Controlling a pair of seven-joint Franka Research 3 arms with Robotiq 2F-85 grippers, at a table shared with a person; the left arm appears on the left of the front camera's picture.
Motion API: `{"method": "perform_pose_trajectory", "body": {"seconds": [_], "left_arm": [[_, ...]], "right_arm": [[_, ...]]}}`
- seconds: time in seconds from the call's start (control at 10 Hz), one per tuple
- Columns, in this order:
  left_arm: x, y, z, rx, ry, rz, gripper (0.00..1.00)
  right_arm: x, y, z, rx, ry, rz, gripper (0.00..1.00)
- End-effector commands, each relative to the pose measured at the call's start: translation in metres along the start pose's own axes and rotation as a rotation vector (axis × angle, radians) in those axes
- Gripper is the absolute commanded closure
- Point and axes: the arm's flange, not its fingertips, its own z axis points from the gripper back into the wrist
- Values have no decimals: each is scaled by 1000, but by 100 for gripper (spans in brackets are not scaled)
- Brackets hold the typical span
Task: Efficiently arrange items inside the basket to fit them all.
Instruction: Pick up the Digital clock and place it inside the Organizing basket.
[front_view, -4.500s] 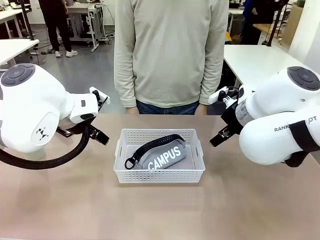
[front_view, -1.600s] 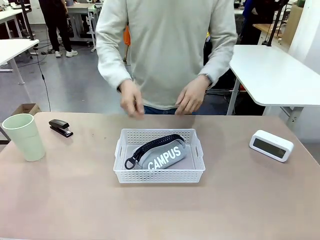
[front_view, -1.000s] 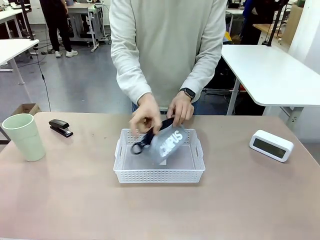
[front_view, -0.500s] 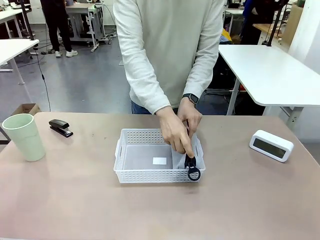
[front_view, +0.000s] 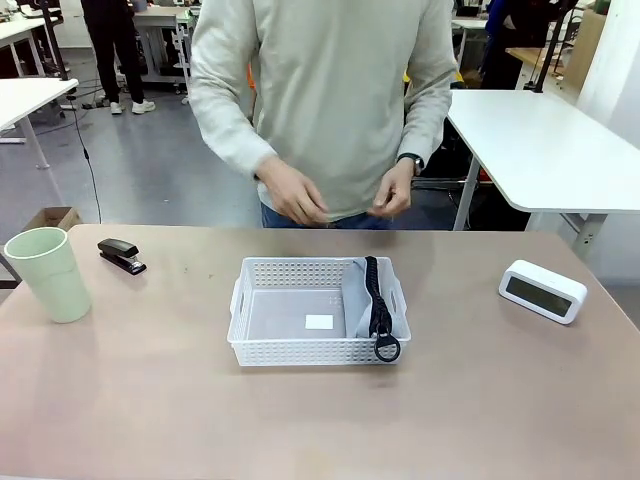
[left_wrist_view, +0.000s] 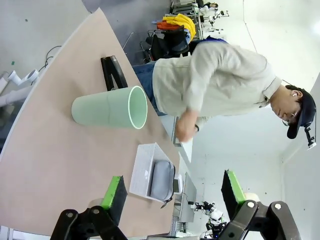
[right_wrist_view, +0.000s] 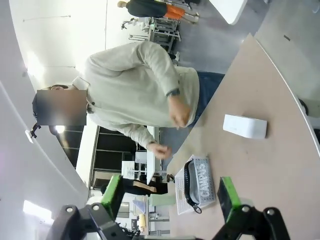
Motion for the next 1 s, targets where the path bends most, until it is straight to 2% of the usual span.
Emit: {"method": "perform_pose_trajectory", "body": {"seconds": [0.0,0.3,0.4,0.6,0.7,0.8,0.9], "left_arm": [[2,-1,1,-24,-2,-22,0],[2,-1,1,-24,-2,-22,0],[2,-1,1,-24,-2,-22,0],[2,-1,1,-24,-2,-22,0],[2,-1,1,-24,-2,-22,0],[2,-1,1,-24,-2,-22,0],[2,-1,1,-24,-2,-22,0]], "right_arm": [[3,1,0,18,-7,29,0],[0,-1,0,-2,0,-1,0],[-4,12,-23,-105,49,62,0],[-22,37,-88,-323,175,363,0],[-36,45,-128,-424,310,589,0],[-56,37,-163,-653,448,892,0],[-73,23,-192,-784,560,1071,0]]}}
